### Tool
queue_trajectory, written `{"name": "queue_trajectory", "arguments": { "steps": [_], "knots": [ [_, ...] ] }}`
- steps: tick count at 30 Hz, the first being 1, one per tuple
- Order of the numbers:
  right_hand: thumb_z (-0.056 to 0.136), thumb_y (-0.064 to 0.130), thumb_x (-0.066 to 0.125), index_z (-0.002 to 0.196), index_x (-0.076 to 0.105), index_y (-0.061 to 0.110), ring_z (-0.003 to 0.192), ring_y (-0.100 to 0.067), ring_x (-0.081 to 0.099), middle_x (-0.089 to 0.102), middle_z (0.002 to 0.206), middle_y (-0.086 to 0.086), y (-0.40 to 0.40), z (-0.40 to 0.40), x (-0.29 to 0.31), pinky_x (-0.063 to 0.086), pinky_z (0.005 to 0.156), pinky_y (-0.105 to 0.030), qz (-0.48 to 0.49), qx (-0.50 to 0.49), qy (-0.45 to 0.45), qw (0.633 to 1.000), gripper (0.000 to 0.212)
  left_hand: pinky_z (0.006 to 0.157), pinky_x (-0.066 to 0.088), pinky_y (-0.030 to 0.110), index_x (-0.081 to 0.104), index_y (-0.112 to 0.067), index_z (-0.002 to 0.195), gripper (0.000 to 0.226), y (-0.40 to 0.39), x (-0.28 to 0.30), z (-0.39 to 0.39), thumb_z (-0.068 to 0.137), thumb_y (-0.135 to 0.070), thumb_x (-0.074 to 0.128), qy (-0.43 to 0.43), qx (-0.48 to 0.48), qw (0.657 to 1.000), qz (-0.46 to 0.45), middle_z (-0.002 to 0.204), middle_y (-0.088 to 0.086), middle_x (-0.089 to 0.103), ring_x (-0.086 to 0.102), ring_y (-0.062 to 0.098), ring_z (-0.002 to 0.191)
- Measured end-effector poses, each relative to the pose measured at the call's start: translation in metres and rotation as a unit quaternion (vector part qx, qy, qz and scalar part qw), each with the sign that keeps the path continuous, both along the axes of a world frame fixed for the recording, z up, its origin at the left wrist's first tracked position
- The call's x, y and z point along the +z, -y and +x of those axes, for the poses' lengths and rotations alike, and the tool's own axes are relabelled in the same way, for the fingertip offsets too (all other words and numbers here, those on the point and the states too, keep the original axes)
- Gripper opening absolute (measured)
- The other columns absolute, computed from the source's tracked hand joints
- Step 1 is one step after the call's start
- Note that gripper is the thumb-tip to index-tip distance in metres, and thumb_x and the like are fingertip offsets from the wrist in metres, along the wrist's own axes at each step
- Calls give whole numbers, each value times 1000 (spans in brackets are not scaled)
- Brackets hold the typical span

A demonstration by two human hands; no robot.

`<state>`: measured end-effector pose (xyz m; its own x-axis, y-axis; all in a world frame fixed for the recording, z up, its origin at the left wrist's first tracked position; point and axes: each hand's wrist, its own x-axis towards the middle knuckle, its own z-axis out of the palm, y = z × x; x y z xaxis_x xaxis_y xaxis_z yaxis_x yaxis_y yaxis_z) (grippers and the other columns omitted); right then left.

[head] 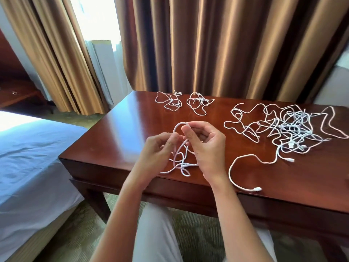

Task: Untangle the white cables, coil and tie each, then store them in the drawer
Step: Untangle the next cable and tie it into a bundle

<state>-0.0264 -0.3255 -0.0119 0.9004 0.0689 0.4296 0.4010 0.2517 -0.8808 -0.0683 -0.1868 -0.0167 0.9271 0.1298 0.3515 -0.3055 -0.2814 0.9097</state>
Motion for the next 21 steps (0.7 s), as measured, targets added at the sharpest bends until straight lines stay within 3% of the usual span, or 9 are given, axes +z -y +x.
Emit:
{"name": "queue_trajectory", "arguments": {
  "steps": [3, 5, 7, 10, 12, 14, 16, 18, 21],
  "knots": [
    [86, 19, 80, 91, 74, 10, 66, -12, 68, 74, 77, -1, 4, -9, -1, 56, 64, -31, -9, -21, -2, 1000, 12, 69, 45, 19, 76, -26, 91, 19, 19, 0, -18, 97, -31, 59, 15, 7, 1000, 1, 84, 3, 70, 58, 6, 75],
    [83, 17, 82, 92, 75, 6, 61, -11, 66, 73, 75, -4, 8, -14, 0, 55, 60, -31, -15, -27, -10, 999, 16, 76, 48, 26, 73, -36, 81, 26, 24, -5, -27, 100, -31, 56, 5, -30, 999, 14, 87, 8, 71, 62, 17, 78],
    [80, 12, 85, 93, 74, 4, 56, -12, 64, 73, 75, -7, 12, -20, 3, 52, 53, -27, -18, -12, -21, 1000, 19, 83, 48, 36, 71, -24, 77, 30, 26, -13, -31, 100, -31, 53, -19, -74, 997, -3, 86, 6, 72, 65, 26, 85],
    [78, 7, 85, 94, 74, 6, 63, -14, 65, 73, 78, -8, 15, -25, 5, 52, 56, -25, -41, 42, -17, 998, 20, 91, 49, 36, 72, 1, 89, 33, 26, -20, -32, 98, -25, 53, -49, -119, 991, -19, 95, 9, 74, 68, 24, 97],
    [78, 4, 83, 95, 73, 2, 68, -12, 66, 72, 79, -5, 15, -28, 4, 51, 59, -20, -26, 84, -15, 996, 21, 99, 49, 39, 74, 4, 96, 33, 25, -23, -33, 97, -25, 58, -51, -140, 988, -34, 103, 17, 73, 65, 29, 109],
    [80, 16, 79, 103, 71, 1, 74, -10, 68, 72, 86, -3, 17, -29, -1, 53, 64, -18, -16, 98, -31, 995, 28, 102, 46, 51, 76, 2, 92, 35, 22, -26, -33, 94, -30, 65, -36, -111, 991, -71, 103, 22, 70, 60, 37, 112],
    [84, 37, 66, 111, 69, 6, 87, -9, 71, 74, 99, -5, 20, -30, -10, 53, 71, -18, -68, 106, -53, 991, 42, 98, 44, 53, 77, 2, 89, 34, 20, -30, -32, 91, -30, 68, -12, -71, 989, -131, 101, 34, 62, 55, 41, 108],
    [91, 50, 50, 116, 70, 11, 95, -13, 70, 73, 107, -13, 24, -31, -21, 54, 78, -22, -127, 162, -62, 977, 51, 91, 47, 45, 78, -1, 92, 28, 21, -31, -32, 91, -27, 69, 2, -54, 985, -163, 101, 40, 56, 53, 38, 100],
    [95, 45, 49, 117, 73, 18, 72, -14, 62, 72, 94, -11, 25, -37, -28, 50, 70, -23, -156, 209, -59, 963, 42, 69, 55, 31, 77, -6, 90, 18, 25, -29, -35, 92, -23, 70, -8, -47, 969, -242, 90, 30, 56, 58, 32, 77]
  ]
}}
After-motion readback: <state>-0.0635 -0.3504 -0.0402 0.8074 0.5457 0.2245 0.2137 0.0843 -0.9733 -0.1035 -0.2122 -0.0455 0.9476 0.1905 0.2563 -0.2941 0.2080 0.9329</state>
